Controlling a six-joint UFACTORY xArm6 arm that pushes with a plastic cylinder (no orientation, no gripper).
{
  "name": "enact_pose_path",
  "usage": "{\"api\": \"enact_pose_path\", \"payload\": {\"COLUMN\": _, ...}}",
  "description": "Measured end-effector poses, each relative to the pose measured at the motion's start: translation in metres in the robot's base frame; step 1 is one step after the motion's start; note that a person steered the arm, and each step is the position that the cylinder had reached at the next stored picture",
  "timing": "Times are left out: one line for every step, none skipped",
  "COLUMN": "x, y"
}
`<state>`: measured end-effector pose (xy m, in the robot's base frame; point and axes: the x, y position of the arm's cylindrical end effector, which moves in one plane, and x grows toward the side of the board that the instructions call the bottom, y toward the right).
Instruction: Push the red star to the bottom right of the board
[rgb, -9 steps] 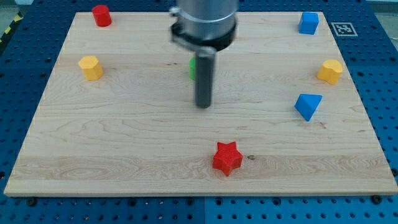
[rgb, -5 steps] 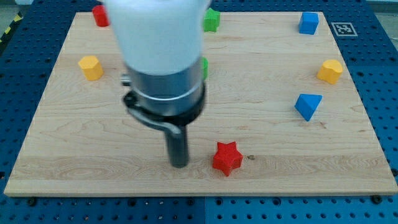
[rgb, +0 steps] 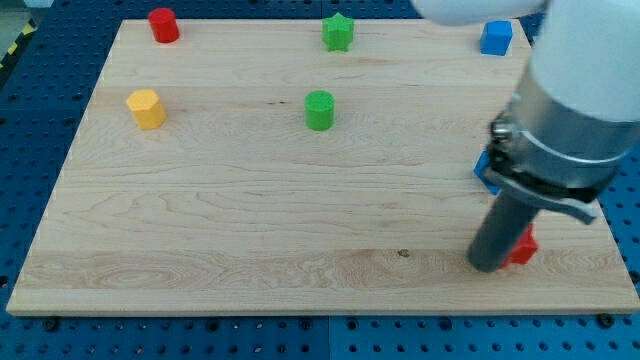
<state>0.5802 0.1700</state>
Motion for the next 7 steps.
{"api": "enact_pose_path", "payload": {"x": -0.002, "y": 0.005}}
{"api": "enact_pose_path", "payload": {"x": -0.025, "y": -0.03}}
{"api": "enact_pose_path", "payload": {"x": -0.032, "y": -0.009}}
{"api": "enact_pose_path", "payload": {"x": -0.032, "y": 0.039}}
{"api": "enact_pose_path", "payload": {"x": -0.032, "y": 0.057}}
{"api": "enact_pose_path", "payload": {"x": -0.037, "y": 0.051}}
{"api": "enact_pose_path", "payload": {"x": -0.052, "y": 0.062}}
